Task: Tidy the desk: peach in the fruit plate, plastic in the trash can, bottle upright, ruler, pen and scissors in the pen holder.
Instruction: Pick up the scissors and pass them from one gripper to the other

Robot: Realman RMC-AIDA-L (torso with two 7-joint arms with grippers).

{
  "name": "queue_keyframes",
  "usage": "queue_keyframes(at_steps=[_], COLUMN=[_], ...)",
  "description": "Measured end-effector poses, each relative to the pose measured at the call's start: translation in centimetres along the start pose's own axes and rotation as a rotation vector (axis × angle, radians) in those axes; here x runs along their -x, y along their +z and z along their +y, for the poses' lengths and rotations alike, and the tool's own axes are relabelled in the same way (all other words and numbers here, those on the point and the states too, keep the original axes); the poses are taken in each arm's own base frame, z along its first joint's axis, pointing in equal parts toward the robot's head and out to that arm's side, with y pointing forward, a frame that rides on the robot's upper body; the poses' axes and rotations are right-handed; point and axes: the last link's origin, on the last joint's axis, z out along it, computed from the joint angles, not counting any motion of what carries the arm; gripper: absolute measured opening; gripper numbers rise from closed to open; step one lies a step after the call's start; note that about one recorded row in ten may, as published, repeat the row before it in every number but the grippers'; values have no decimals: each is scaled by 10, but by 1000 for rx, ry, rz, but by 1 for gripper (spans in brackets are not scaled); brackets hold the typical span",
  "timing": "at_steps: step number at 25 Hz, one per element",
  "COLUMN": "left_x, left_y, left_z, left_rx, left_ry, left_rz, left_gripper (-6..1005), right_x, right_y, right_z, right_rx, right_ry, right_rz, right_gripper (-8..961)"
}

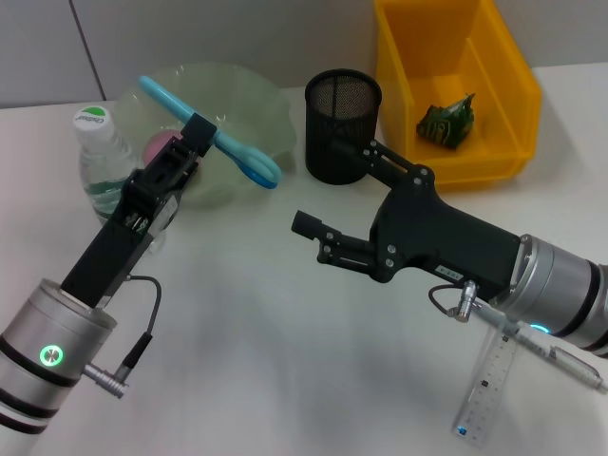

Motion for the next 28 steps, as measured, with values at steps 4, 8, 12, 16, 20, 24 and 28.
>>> queue_keyframes(at_steps=[4,8,12,16,20,24,28], left_x=[1,2,2,2,2,2,2], left_y=[-2,-3,-3,-4,-4,-4,-5], left_z=[-1,-1,-2,-2,-2,-2,-2], left_rx=[-8,-14,-19,-20,-21,-22,-22], left_ry=[-5,-1,0,0,0,0,0], left_rz=[3,5,5,9,10,11,12], left_gripper=[229,230,230,230,229,229,229], right_x=[0,-1,-1,-2,-6,-8,-8], right_y=[0,4,7,12,15,17,19], right_z=[0,3,3,7,9,9,8], right_rx=[-18,-24,-22,-35,-45,-60,-67], right_ry=[-10,-37,-47,-84,-97,-89,-88], right_rz=[-9,-14,-15,-25,-10,3,-1], right_gripper=[787,785,784,783,781,780,778])
